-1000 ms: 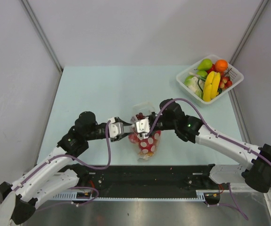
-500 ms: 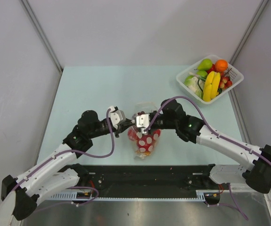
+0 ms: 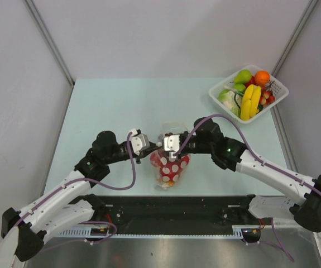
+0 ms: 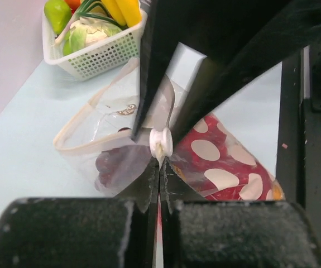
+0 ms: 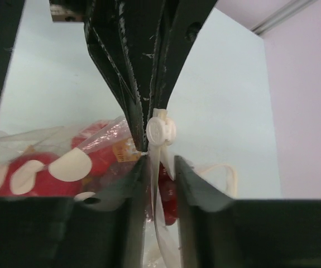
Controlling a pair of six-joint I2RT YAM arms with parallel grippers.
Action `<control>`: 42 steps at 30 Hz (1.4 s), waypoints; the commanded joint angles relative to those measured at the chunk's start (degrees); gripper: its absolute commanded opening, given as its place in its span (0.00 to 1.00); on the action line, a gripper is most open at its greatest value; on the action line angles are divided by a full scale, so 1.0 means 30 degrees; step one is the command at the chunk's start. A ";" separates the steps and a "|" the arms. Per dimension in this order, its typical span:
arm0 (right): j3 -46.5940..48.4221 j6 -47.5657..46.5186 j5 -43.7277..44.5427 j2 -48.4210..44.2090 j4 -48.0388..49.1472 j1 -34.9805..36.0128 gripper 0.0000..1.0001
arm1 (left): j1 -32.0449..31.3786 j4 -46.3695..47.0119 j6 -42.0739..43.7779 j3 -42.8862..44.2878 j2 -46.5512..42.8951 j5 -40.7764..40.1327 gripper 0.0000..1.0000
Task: Place the food in the zip-top bag and seal the zipper
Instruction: Zip the zipper food storage bag at the center of the board.
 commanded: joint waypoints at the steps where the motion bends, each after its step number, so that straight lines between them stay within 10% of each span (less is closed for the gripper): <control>1: 0.1036 -0.0594 -0.1524 -0.1581 -0.0642 -0.0190 0.58 | -0.0102 -0.0410 0.2839 0.0558 -0.0453 0.1244 0.00; 26: 0.1885 -0.1384 -0.4837 -0.0383 -0.1464 0.0131 0.52 | -0.0804 -0.2934 0.8614 0.1789 -0.0717 0.2798 0.00; 42: 0.2061 -0.2673 -0.4719 0.0320 -0.2284 -0.0600 0.00 | -0.0980 -0.2670 0.9231 0.1819 -0.1420 0.2566 0.00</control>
